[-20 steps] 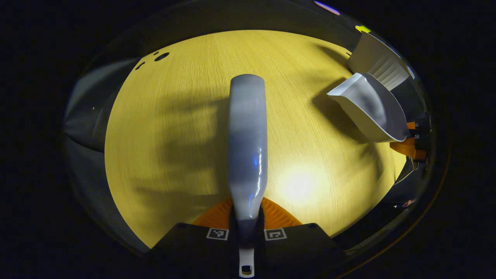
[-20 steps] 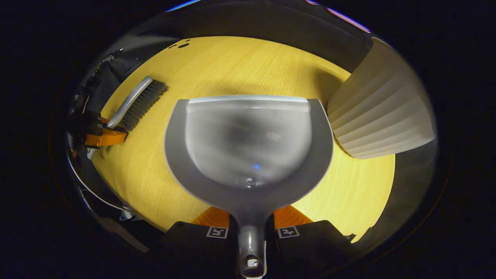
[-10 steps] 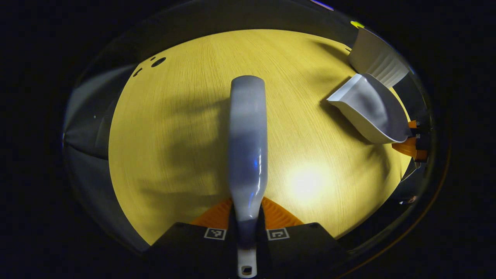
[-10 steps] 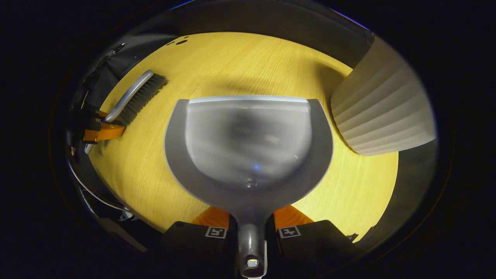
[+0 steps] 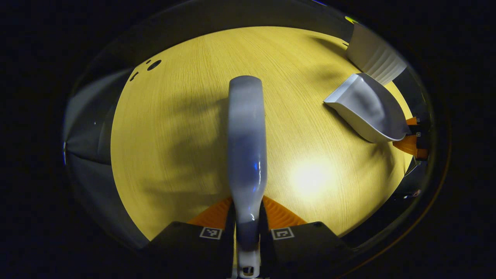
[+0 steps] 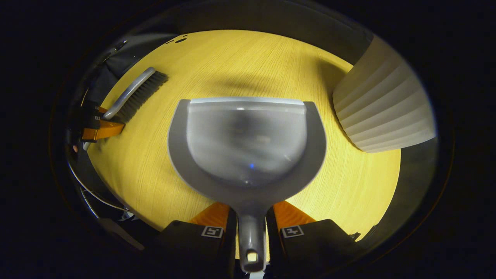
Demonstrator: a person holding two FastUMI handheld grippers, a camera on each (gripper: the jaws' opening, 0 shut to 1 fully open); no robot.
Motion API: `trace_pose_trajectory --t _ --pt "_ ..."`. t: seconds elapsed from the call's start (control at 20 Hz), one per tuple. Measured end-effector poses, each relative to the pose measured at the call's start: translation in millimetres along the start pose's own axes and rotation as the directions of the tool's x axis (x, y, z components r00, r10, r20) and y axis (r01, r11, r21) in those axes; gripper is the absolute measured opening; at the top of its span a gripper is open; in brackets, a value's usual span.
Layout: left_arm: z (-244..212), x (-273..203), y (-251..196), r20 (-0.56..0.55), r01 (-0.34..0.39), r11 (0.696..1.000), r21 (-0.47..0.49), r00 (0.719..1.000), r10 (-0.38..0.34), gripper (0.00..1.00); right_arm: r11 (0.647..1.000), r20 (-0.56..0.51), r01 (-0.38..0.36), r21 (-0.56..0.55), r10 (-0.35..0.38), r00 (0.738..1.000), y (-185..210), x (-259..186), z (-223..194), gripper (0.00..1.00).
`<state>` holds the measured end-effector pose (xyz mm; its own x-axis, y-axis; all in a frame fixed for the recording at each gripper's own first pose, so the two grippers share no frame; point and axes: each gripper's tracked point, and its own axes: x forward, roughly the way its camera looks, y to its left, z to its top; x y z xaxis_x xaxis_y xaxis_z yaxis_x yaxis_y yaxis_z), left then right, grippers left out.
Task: Pick up the small broom and dustpan from the desktop, sweep the trash into the dustpan with the broom, and then empty the trash into the garbage bin.
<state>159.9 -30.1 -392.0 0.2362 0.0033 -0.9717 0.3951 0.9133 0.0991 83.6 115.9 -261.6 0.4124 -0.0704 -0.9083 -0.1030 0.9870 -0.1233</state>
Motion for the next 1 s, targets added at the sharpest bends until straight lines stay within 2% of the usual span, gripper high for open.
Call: trace_pose_trajectory --t 0.05,0.1,0.15,0.25,0.35,0.4,0.45,0.55,0.65,0.75,1.0 --pt "-1 -1 -1 -0.003 -0.002 1.0 0.004 1.0 0.002 0.38 1.0 -0.002 -0.007 0.006 0.007 1.0 1 -1 -1 0.48" --pt "0 -2 -2 -0.004 -0.006 1.0 0.01 1.0 0.006 0.46 1.0 -0.002 -0.014 0.012 0.014 1.0 2 -2 1 0.4" --pt "-1 -2 -3 -0.008 -0.006 1.0 0.013 1.0 0.007 0.49 1.0 -0.003 -0.02 0.013 0.02 1.0 2 -3 1 0.4" --pt "-2 -5 -2 -0.009 -0.01 1.0 0.023 1.0 0.01 0.65 1.0 -0.001 -0.022 0.009 0.022 1.0 3 -6 -2 0.47" --pt "-2 -9 0 -0.01 -0.02 0.999 0.03 1.0 0.02 0.82 0.999 0.001 -0.033 0.006 0.033 0.999 3 -10 -4 0.64" --pt "-2 -10 1 -0.011 -0.023 0.999 0.034 1.0 0.023 0.93 0.999 0.006 -0.04 0.008 0.04 0.999 5 -14 -4 0.78" --pt "-3 -15 3 -0.011 -0.032 0.999 0.041 0.999 0.032 0.96 0.999 0.015 -0.047 0.012 0.046 0.999 6 -17 -3 0.81" --pt "-1 -24 6 -0.003 -0.05 0.997 0.059 0.999 0.05 0.99 0.998 0.033 -0.063 0.031 0.062 0.998 6 -26 -3 0.82" --pt "0 -37 10 0.016 -0.069 0.995 0.074 0.998 0.068 0.99 0.997 0.065 -0.069 0.042 0.066 0.996 4 -40 -2 0.88" --pt "3 -52 10 0.045 -0.071 0.995 0.071 0.997 0.068 0.99 0.996 0.113 -0.07 0.052 0.064 0.992 -1 -54 3 0.99" --pt "21 -96 8 0.155 -0.074 0.996 0.042 0.986 0.067 0.99 0.992 0.24 -0.088 0.09 0.064 0.969 -7 -104 19 1.0"
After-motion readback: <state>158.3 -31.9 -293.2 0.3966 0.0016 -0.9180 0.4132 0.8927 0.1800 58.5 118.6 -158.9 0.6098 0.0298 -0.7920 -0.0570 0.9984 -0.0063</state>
